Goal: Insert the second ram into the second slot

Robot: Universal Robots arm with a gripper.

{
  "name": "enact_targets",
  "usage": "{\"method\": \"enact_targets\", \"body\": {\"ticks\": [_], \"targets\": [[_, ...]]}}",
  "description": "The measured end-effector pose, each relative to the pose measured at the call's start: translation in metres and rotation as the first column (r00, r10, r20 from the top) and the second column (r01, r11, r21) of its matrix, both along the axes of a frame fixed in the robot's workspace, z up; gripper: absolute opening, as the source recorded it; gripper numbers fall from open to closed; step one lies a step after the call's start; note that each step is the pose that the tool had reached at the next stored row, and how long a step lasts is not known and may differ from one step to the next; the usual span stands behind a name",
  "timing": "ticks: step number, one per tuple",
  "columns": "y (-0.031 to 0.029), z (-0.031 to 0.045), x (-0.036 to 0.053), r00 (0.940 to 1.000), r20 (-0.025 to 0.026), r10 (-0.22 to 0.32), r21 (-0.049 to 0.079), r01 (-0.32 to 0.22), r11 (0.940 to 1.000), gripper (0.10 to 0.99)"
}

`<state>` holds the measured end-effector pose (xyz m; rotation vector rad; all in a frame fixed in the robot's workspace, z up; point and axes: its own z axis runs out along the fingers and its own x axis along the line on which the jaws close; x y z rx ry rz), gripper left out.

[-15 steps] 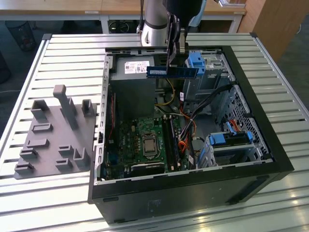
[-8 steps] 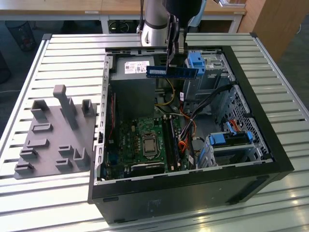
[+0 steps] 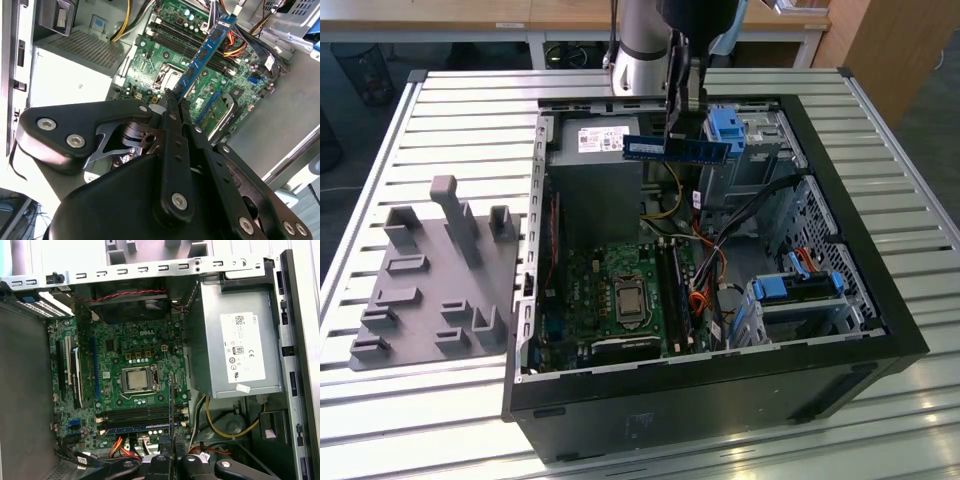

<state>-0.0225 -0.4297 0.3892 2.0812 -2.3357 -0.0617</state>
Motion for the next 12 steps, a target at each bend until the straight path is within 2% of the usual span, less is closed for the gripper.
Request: {"method": "enact_targets", "body": {"ticks": [12], "targets": [[0.0000, 0.0000, -0.0001, 0.9995, 0.0000, -0.032, 0.000, 0.032, 0.9995, 0.137]]}}
